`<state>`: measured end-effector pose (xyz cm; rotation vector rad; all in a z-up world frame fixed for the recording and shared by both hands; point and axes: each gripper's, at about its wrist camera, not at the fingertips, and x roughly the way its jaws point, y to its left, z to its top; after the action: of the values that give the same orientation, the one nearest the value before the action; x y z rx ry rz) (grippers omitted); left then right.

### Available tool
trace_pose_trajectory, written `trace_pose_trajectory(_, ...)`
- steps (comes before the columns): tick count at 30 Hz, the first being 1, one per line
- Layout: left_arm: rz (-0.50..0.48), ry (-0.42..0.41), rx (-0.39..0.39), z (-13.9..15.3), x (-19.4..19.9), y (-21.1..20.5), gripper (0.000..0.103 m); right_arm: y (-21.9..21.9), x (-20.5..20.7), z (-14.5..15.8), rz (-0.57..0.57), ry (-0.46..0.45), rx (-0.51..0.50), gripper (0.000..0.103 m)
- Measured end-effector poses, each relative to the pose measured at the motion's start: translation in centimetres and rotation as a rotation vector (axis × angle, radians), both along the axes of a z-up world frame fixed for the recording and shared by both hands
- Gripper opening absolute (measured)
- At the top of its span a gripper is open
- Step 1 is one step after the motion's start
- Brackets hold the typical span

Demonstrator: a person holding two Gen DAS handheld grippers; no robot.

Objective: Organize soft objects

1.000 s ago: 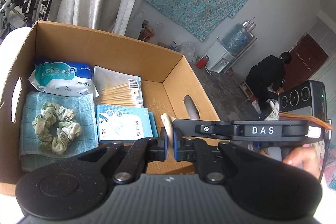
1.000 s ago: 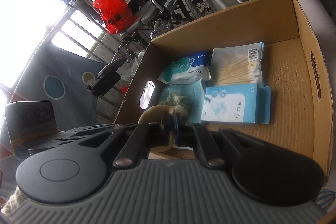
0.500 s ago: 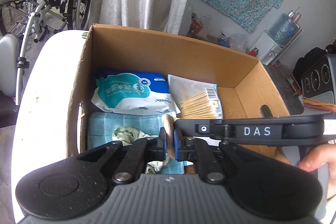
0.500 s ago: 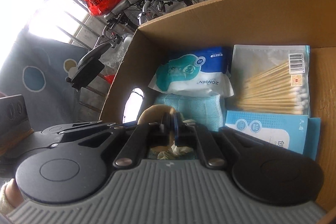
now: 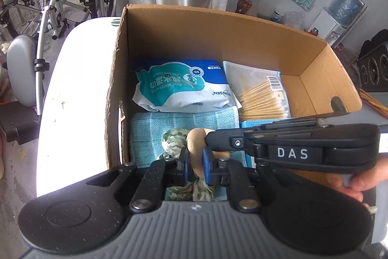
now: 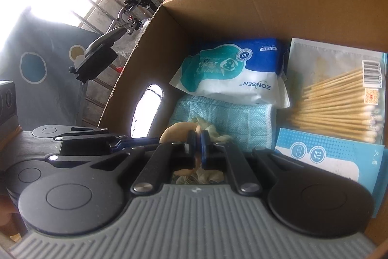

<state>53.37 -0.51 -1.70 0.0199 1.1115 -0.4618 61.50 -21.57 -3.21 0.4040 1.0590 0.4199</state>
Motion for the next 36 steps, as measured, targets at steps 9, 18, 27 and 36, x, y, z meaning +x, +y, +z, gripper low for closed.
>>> trace_pose_trajectory(9,-0.003,-0.168,0.280,0.5,0.1,-2.4,0.008,1.8,2.2,-0.5,-0.026,-0.026,0.026,0.005)
trace_pose_trajectory(18,-0.103,-0.200,0.511,-1.1,1.4,-4.5,0.015,4.0,4.0,-0.7,-0.062,-0.031,-0.020,0.014)
trace_pose_trajectory(27,-0.108,-0.212,0.546,-0.7,1.1,-4.8,0.025,3.0,4.6,-2.0,-0.085,0.013,-0.088,0.050)
trace_pose_trajectory(36,-0.076,-0.287,0.436,1.3,-0.7,-3.5,0.025,2.4,3.5,-1.0,-0.090,-0.031,-0.148,0.000)
